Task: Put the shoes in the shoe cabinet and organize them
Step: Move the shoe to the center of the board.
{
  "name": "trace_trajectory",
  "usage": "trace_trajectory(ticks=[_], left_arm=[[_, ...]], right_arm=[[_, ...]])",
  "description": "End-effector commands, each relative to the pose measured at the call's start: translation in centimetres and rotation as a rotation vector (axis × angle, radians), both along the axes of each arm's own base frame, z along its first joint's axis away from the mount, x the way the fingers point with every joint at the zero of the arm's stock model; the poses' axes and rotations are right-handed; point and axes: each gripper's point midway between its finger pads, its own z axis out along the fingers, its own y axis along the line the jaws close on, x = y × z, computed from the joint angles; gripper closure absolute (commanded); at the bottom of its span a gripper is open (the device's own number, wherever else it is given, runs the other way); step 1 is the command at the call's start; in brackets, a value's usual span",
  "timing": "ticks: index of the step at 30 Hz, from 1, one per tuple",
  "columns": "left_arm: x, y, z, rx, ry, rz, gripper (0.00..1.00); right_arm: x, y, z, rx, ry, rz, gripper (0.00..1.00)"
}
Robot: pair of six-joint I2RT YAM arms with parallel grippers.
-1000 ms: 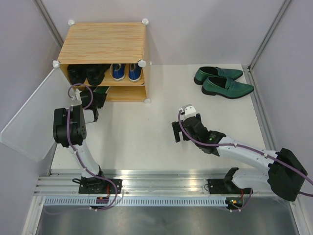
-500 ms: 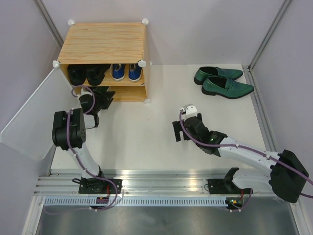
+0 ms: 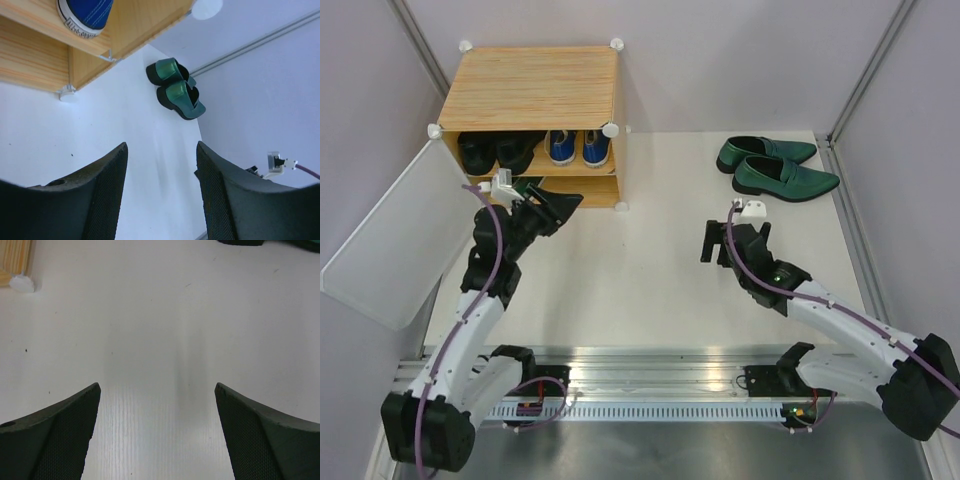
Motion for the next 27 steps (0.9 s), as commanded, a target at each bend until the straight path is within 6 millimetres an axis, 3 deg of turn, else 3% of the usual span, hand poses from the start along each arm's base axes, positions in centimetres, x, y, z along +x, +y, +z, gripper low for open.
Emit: trace_trajectory(ticks=[1,5,7,8,9,10,12,13,15,16,19,20,21,22,23,24,25,27], left_arm=[[-2.8,1.4,-1.1,0.172,0.063,0.001,0.39],[-5.2,0.7,-0.2,0.337,-0.002,-0.143,0.38],[-5.5,1.3,-0.7,0.467,-0.017,-0.171,0.28],[-5.8,1.8,-0.9,0.51,-0.002,-0.17,0.28],[-5.8,2.2,-1.1,0.545,-0.005,-0.16,0.27],[-5.6,3.1,-1.4,0.604,-0.019,-0.134,0.26],[-5.9,3.8,-1.8,0.629,-0.016,-0.105,0.25],[-6.2,3.3,-1.4,0.617,-0.031,-0.128,0.24],[-6.7,2.6,-0.5,0.598,-0.077,-0.165,0.23],[-7.0,2.3,-0.4,0.592,-0.086,-0.181,0.23],[-7.9,1.8,-0.5,0.604,-0.11,-0.194,0.22],[-8.0,1.7,-0.8,0.608,-0.106,-0.198,0.22],[-8.2,1.7,-0.7,0.608,-0.114,-0.197,0.22],[-8.3,1.8,-0.8,0.612,-0.111,-0.195,0.22],[-8.4,1.9,-0.6,0.615,-0.117,-0.187,0.22],[-8.3,1.9,-0.5,0.618,-0.116,-0.181,0.22],[-8.2,2.2,-0.6,0.626,-0.109,-0.169,0.21],[-8.2,2.1,-0.7,0.629,-0.104,-0.169,0.21]], right_arm=[[2.0,-1.4,3.4,0.083,-0.06,-0.137,0.02],[5.3,-4.3,5.1,0.106,-0.067,-0.268,0.02],[7.5,-4.5,6.4,0.102,-0.074,-0.283,0.02],[8.7,-5.4,6.8,0.087,-0.077,-0.304,0.02],[10.4,-5.3,9.4,0.068,-0.122,-0.286,0.02],[12.1,-5.2,8.1,0.016,-0.086,-0.284,0.02],[14.8,-5.6,8.6,-0.072,-0.081,-0.242,0.03],[17.4,-5.2,9.0,-0.098,-0.084,-0.23,0.04],[20.0,-5.5,9.2,-0.144,-0.09,-0.245,0.07],[22.6,-5.1,9.2,-0.149,-0.093,-0.239,0.08],[28.6,-5.9,7.3,-0.165,-0.051,-0.244,0.17],[28.6,-6.3,7.3,-0.178,-0.049,-0.244,0.18],[30.1,-6.5,8.7,-0.177,-0.085,-0.254,0.18],[31.5,-6.9,5.6,-0.216,-0.037,-0.247,0.18],[32.3,-7.1,5.0,-0.222,-0.031,-0.24,0.19],[33.5,-7.1,5.9,-0.216,-0.052,-0.237,0.2],[34.4,-7.0,3.2,-0.225,-0.01,-0.222,0.2],[35.7,-7.8,2.8,-0.208,-0.012,-0.203,0.23]])
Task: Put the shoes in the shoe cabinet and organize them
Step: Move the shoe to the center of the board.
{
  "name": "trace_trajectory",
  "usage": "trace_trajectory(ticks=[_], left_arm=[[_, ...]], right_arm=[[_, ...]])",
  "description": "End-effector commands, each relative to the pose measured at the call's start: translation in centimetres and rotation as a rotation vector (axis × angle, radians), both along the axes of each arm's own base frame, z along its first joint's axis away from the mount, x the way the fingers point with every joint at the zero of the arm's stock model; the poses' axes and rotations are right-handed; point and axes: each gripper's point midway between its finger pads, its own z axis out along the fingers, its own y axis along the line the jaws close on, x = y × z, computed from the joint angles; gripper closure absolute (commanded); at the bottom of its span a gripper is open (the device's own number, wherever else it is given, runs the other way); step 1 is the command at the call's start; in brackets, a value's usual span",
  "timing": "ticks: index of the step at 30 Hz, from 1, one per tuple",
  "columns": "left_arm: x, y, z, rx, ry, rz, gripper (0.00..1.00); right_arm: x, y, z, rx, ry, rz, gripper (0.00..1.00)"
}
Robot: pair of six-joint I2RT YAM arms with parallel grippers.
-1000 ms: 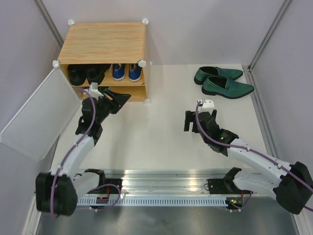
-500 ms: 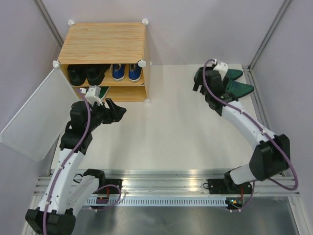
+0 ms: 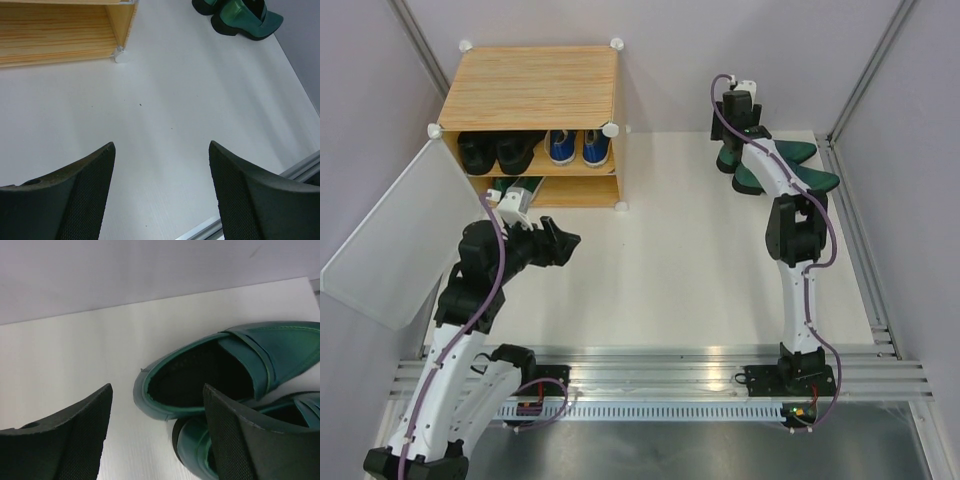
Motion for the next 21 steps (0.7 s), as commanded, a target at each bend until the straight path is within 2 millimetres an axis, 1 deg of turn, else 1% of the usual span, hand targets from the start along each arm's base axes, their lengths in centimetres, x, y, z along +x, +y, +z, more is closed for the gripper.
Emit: trace_trajectory(ticks=[1,2,3,4,6,9,11,12,14,15,16,17,19,20,21], left_arm=[[0.1,0.4,0.0,0.046,-0.021,0.002,0.21],[0.1,0.3,0.0,0.046,-0.019,-0.001,0.21],[0.1,0.3,0.0,0.046,-0.018,-0.002,0.21],[0.1,0.3,-0.1,0.05,-0.014,0.0,0.21],[0.2,0.4,0.0,0.051,-0.016,0.006,0.21],[0.4,0.6,-0.1,0.055,-0.008,0.016,0.21],[0.5,0.7,-0.2,0.056,-0.003,0.024,0.21],[0.6,0.8,-0.2,0.053,-0.003,0.029,0.21],[0.7,1.2,-0.2,0.051,-0.003,0.047,0.21],[0.7,1.3,-0.2,0.049,-0.002,0.053,0.21],[0.8,1.6,-0.2,0.049,-0.004,0.067,0.21],[0.9,2.0,-0.1,0.048,-0.006,0.084,0.21],[1.1,2.5,0.0,0.047,-0.009,0.112,0.21],[1.1,2.7,0.1,0.046,-0.011,0.124,0.21],[1.0,2.9,0.2,0.045,-0.015,0.131,0.21]], right_arm=[[2.0,-0.6,-2.2,0.004,0.054,0.095,0.24],[2.3,-0.5,-3.0,0.015,0.065,0.116,0.25],[2.5,-0.2,-4.6,0.022,0.09,0.141,0.26],[2.4,0.0,-5.4,0.023,0.109,0.166,0.27],[1.7,0.4,-7.0,0.036,0.152,0.182,0.27],[0.7,1.1,-8.7,0.058,0.196,0.217,0.28],[0.4,1.9,-9.4,0.077,0.213,0.256,0.35],[0.3,2.1,-9.7,0.087,0.22,0.27,0.41],[0.1,3.0,-9.8,0.109,0.227,0.311,0.56],[-0.1,3.6,-9.7,0.126,0.229,0.341,0.6],[-0.3,4.6,-9.6,0.141,0.23,0.382,0.7],[-0.5,5.1,-9.5,0.15,0.231,0.4,0.78],[-1.0,7.1,-7.7,0.168,0.208,0.462,0.99],[-1.3,7.7,-7.1,0.166,0.202,0.482,0.99],[-1.8,8.4,-5.6,0.16,0.185,0.499,0.99]])
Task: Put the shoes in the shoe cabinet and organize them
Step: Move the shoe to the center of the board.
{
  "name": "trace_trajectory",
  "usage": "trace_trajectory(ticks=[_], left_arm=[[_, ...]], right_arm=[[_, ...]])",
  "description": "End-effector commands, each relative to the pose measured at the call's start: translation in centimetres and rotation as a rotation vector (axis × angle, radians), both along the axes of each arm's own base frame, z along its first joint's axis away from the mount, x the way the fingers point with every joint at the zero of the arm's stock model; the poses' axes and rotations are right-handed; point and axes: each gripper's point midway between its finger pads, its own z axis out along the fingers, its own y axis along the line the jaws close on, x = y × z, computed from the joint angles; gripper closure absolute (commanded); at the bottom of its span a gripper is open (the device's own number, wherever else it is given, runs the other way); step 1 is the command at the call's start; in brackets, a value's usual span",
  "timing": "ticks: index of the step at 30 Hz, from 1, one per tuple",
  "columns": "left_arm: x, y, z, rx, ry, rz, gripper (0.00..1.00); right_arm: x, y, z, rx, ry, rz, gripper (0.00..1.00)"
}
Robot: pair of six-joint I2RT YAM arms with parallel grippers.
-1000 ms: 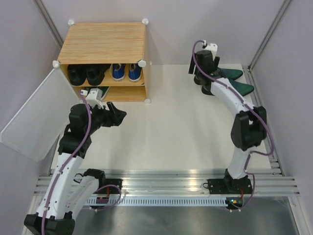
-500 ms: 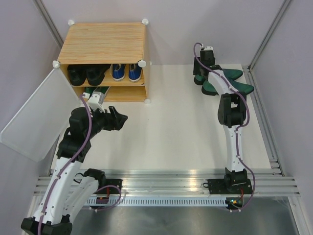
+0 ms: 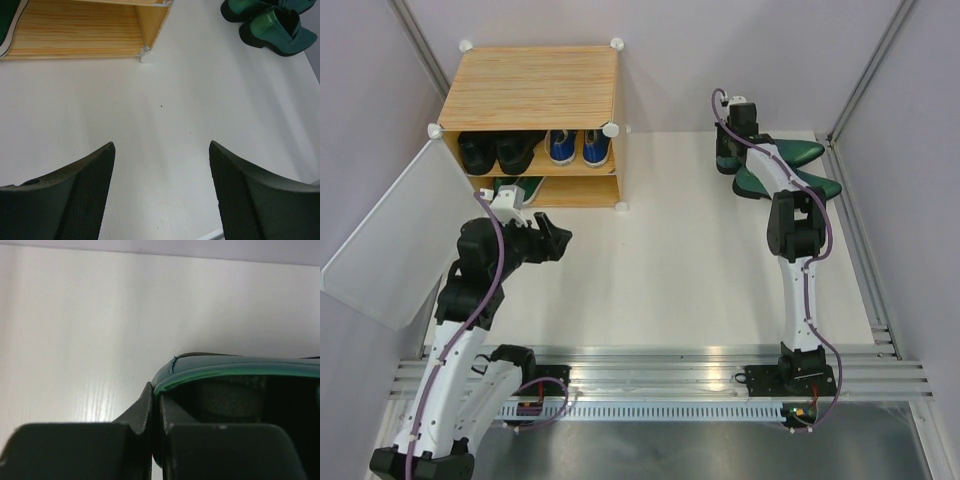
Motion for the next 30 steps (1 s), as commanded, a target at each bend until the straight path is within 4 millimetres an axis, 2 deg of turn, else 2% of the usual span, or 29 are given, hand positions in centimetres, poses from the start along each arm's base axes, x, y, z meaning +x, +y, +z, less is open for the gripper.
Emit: trace_trajectory(ticks=[1,2,3,4,5,6,7,8,9,10,12,13,14,15,16,17,18,20,21,22,24,25,27,28,30], left_arm=[[0.1,1.1,0.9,0.021,-0.037,0.05,0.21],[0.1,1.3,1.0,0.02,-0.039,0.058,0.21],[0.1,1.6,1.0,0.022,-0.042,0.073,0.21],[0.1,1.8,1.1,0.022,-0.049,0.086,0.21],[0.1,2.0,1.2,0.023,-0.054,0.096,0.2],[0.1,2.3,1.3,0.026,-0.06,0.114,0.2],[-0.1,2.5,1.6,0.024,-0.072,0.122,0.2],[-0.1,2.6,1.7,0.025,-0.075,0.128,0.2],[-0.1,2.8,1.7,0.028,-0.079,0.14,0.2],[-0.2,2.9,1.8,0.027,-0.084,0.145,0.19],[-0.2,3.1,1.9,0.031,-0.09,0.16,0.2],[-0.2,3.2,2.0,0.03,-0.094,0.165,0.19],[-0.3,3.4,2.1,0.03,-0.098,0.171,0.19],[-0.3,3.5,2.1,0.029,-0.103,0.182,0.19],[-0.3,3.6,2.2,0.029,-0.105,0.188,0.19],[-0.4,3.7,2.3,0.027,-0.109,0.191,0.19],[-0.4,3.9,2.4,0.028,-0.112,0.201,0.19],[-0.4,4.1,2.4,0.031,-0.113,0.213,0.18],[-0.4,4.3,2.4,0.03,-0.117,0.226,0.18],[-0.4,4.4,2.4,0.032,-0.119,0.232,0.18],[-0.5,4.7,2.5,0.031,-0.123,0.249,0.17],[-0.5,4.8,2.5,0.031,-0.126,0.255,0.17],[-0.6,4.9,2.6,0.028,-0.13,0.261,0.16],[-0.6,5.0,2.7,0.027,-0.133,0.264,0.15],[-0.5,5.1,2.5,0.026,-0.129,0.27,0.13]], right_arm=[[-3.9,7.9,3.4,0.062,0.018,0.21,0.99],[-5.0,8.5,3.1,0.043,0.032,0.235,0.99],[-5.8,9.4,5.2,0.045,0.001,0.255,0.99],[-6.9,11.2,5.6,0.043,0.003,0.29,0.99],[-8.3,11.9,4.6,0.028,0.03,0.314,0.99],[-9.4,12.6,5.9,0.023,0.016,0.33,0.99],[-10.8,14.4,5.9,0.013,0.018,0.362,0.99],[-12.5,14.8,4.4,-0.001,0.059,0.379,0.99],[-13.8,15.6,5.5,0.005,0.044,0.394,0.99],[-15.5,17.3,5.3,0.004,0.054,0.429,0.99],[-18.5,18.2,4.9,0.013,0.077,0.448,0.99],[-20.6,20.0,4.8,0.015,0.08,0.492,0.99],[-22.6,20.0,2.9,-0.009,0.123,0.501,0.99],[-24.0,20.6,3.9,0.0,0.105,0.505,0.99],[-26.7,22.6,3.6,-0.009,0.113,0.562,0.99],[-28.9,22.7,2.8,-0.016,0.128,0.58,0.99],[-32.0,24.7,2.3,-0.02,0.141,0.647,0.99],[-36.2,25.7,1.5,-0.035,0.165,0.72,0.99],[-37.5,26.1,1.4,-0.048,0.159,0.731,0.99],[-40.8,27.8,1.2,-0.036,0.173,0.793,0.99],[-44.3,28.9,1.1,-0.017,0.172,0.858,0.99],[-47.3,30.2,1.2,-0.013,0.168,0.922,0.99],[-49.6,31.2,1.5,0.011,0.162,0.961,0.99],[-51.7,32.0,1.7,0.015,0.162,1.014,0.97],[-52.9,32.9,2.0,0.028,0.158,1.049,0.89]])
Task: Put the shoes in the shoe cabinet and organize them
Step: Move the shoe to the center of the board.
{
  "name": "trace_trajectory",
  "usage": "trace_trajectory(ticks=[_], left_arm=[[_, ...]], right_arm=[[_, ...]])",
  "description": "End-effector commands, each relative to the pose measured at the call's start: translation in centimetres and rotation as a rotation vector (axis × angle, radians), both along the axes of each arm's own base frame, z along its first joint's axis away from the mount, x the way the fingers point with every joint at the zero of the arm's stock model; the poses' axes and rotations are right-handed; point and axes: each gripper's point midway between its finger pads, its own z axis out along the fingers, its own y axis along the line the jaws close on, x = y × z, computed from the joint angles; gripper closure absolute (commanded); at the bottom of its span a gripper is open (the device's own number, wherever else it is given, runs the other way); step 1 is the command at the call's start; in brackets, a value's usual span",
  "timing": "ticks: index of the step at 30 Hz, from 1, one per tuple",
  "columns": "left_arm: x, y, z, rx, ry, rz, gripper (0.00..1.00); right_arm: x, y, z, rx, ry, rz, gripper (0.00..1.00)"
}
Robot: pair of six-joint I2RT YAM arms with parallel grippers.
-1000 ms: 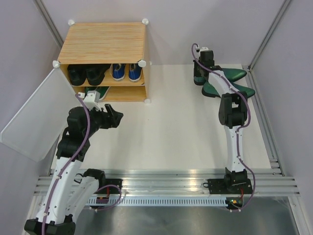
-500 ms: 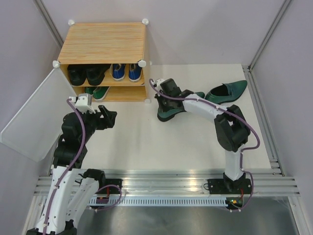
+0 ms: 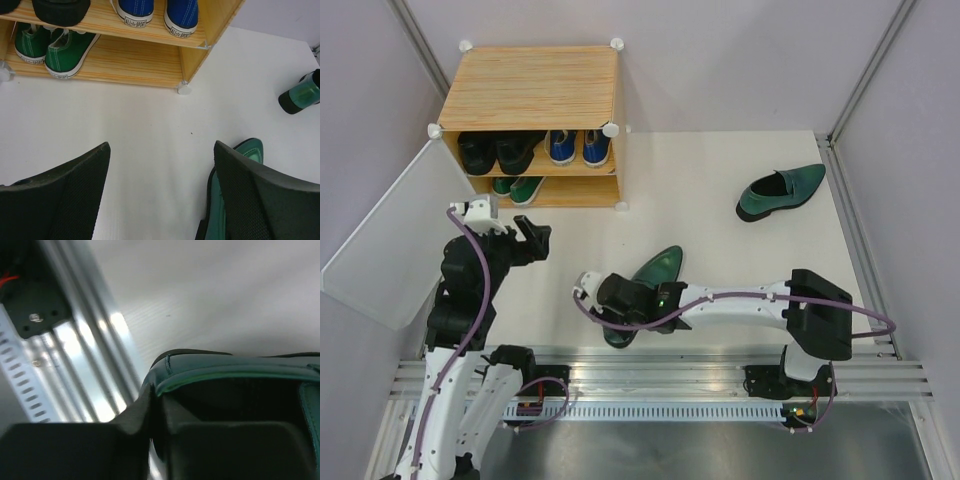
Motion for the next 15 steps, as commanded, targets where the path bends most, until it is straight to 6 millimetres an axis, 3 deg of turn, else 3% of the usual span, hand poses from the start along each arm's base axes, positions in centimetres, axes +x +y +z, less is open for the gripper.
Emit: trace_trajectory(ticks=[1,3,7,11,13,14,15], left_arm=[[0.2,0.6,-0.2,-0.014,0.004,0.037,0.12],[0.3,0.4,-0.4,-0.015,0.011,0.026,0.07],[0.6,-0.2,-0.9,-0.019,0.033,-0.005,0.02],[1.0,-1.8,-1.9,-0.02,0.074,-0.096,0.01],[0.8,-3.4,-1.9,-0.033,0.077,-0.193,0.01],[0.7,-4.0,-2.0,-0.034,0.077,-0.232,0.01],[0.4,-5.3,-2.5,-0.048,0.094,-0.32,0.01]], right_arm=[[-1.8,2.4,3.2,0.122,-0.007,0.036,0.66],[-1.5,2.6,3.8,0.137,-0.018,0.028,0.41],[0.0,1.5,6.4,0.174,-0.091,-0.05,0.22],[1.1,-1.8,10.5,0.229,-0.165,-0.151,0.15],[1.6,-3.8,11.1,0.237,-0.191,-0.213,0.13],[1.6,-5.1,12.9,0.284,-0.205,-0.239,0.13],[2.0,-6.3,13.4,0.294,-0.23,-0.285,0.12]])
